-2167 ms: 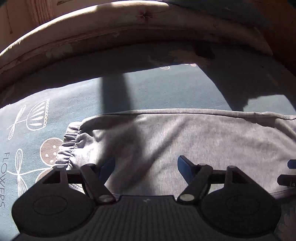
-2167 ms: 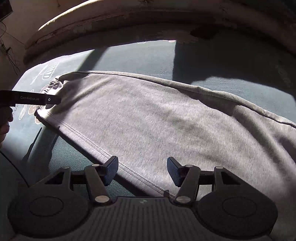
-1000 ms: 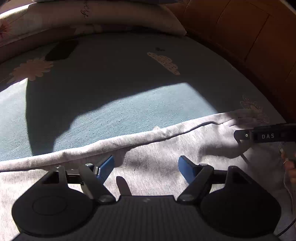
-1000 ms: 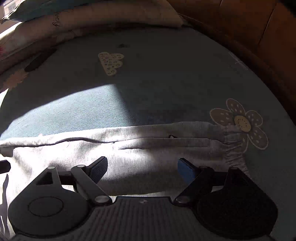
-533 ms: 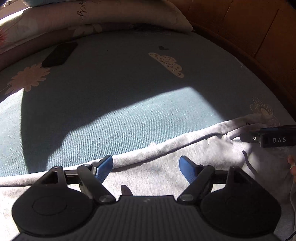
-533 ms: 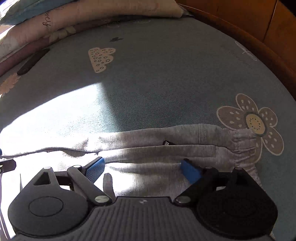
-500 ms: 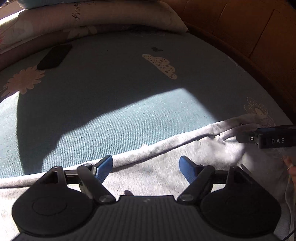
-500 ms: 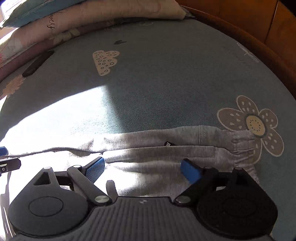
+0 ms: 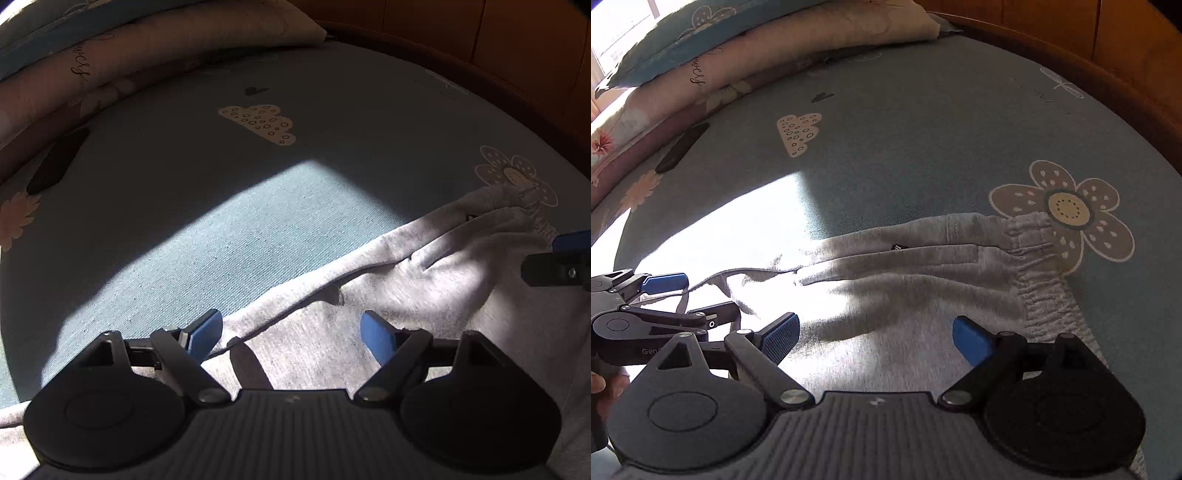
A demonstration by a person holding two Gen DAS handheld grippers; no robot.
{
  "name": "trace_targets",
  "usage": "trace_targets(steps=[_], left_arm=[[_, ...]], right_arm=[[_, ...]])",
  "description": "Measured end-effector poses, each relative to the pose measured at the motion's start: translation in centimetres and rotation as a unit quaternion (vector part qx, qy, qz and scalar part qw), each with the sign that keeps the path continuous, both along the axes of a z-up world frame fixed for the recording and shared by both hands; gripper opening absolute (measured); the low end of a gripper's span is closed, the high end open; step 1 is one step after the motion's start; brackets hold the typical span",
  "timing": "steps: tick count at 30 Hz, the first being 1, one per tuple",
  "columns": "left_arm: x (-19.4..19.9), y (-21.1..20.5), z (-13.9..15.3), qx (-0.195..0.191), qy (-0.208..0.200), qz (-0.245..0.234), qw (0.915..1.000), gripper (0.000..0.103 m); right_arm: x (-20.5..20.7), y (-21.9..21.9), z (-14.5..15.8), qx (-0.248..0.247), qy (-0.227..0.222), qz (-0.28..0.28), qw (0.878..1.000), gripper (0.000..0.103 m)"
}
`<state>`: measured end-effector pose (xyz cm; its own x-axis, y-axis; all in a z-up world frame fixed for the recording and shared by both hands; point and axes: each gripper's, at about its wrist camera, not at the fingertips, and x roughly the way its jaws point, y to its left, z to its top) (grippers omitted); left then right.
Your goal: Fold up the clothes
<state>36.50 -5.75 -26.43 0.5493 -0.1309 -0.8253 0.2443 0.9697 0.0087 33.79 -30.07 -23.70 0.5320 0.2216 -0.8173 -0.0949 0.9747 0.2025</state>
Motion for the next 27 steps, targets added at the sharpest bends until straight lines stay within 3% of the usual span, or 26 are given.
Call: trace_targets(steps=[11, 15, 18, 20, 22, 25, 27], left_arm=[[-7.2, 2.7, 7.4, 0.022, 0.004, 0.014, 0.9997, 0.082], [-11.3, 3.7, 9.9, 0.021, 0.003, 0.026, 0.9995, 0.082], [-14.4, 4.1, 11.0, 0.018, 0.003, 0.032, 0.9993, 0.082], [-16.5, 4.1, 11.5, 0.015, 0.002, 0.038, 0.9992, 0.082], [-18.4, 4.0, 12.0, 0.008, 0.006, 0.042, 0.9991, 0.082], [-20.9, 3.3, 13.0, 0.005, 0.012, 0.058, 0.9982, 0.082], [-22.1, 2.5, 13.7, -0.004, 0.012, 0.063, 0.9979, 0.082]], right_arm=[[-3.6, -2.2, 9.6, 0.124, -0.023, 0.016, 0.992, 0.093], [-6.8, -2.0, 14.0, 0.111, -0.043, 0.043, 0.992, 0.093], [-9.4, -2.8, 16.5, 0.073, -0.056, 0.064, 0.994, 0.094], [-11.3, -4.0, 17.0, 0.040, -0.055, 0.066, 0.996, 0.102], [-12.9, -6.2, 16.2, 0.015, -0.035, 0.051, 0.998, 0.102], [-15.0, -10.0, 13.6, 0.012, 0.007, 0.018, 1.000, 0.099], [-16.4, -13.2, 10.4, 0.026, 0.047, -0.015, 0.998, 0.095]])
